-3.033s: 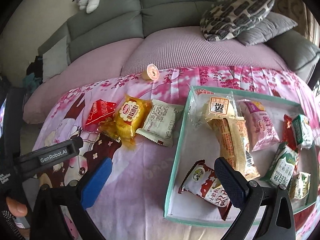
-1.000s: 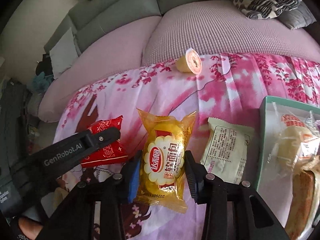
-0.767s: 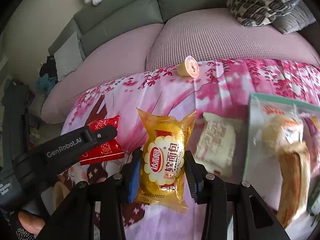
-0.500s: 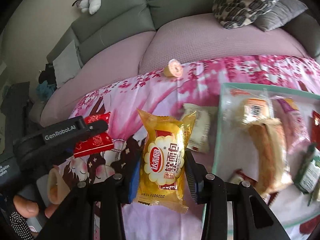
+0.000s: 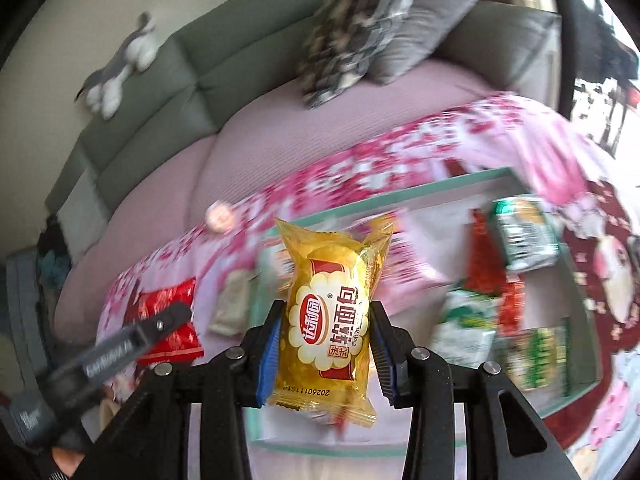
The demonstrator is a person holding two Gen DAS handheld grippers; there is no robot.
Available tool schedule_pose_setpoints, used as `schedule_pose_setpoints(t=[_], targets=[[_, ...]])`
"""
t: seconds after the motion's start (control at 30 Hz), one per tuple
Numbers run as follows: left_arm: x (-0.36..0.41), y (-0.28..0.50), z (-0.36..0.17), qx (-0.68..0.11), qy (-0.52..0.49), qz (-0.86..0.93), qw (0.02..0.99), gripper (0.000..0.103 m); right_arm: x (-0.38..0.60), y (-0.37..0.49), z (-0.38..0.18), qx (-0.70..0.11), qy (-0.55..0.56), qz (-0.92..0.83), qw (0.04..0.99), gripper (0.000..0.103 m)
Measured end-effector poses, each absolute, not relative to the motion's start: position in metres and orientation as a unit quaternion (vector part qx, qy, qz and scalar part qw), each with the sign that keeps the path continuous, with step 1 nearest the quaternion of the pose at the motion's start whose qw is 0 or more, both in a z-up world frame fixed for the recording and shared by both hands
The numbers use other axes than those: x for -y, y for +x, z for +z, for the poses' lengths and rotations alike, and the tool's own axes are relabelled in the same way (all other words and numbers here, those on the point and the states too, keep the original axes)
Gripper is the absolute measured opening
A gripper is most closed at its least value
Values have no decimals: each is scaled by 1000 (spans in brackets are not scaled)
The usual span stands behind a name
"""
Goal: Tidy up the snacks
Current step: 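Carry both packs into the tray and open both tools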
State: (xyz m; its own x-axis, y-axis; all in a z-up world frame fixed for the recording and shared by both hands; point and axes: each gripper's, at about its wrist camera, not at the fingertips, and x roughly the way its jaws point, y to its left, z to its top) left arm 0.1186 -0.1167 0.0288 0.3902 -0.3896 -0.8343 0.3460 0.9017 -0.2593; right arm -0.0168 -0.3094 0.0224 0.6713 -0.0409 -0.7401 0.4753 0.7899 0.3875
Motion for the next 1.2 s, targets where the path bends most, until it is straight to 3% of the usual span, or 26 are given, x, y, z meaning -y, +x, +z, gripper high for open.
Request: schedule_pose_setpoints(t=[0.27,0.9,0.97,1.03,1.07,1.17,1.2], targets=[[155,103,11,-514,25,-251,820,51,355,-42,13,-374,312,-200,850,43],[188,81,-11,-529,62,-286,796,51,358,-38,-3,-401,307,-202,839,44],[186,82,-10,-533,56,-283,796,52,358,-38,-3,-399,308,-199,840,48],[183,84,-8,-534,52,-278,797,61,358,-39,-1,-398,306,-202,841,65],[182,85,-6,-533,51,-277,798,66,358,-40,0,-397,303,-204,842,65],[176,87,3,-528,47,-273,803,68,359,-41,4,-392,302,-205,845,68],[174,87,6,-527,46,-272,804,68,359,-42,5,-391,300,-205,846,73]])
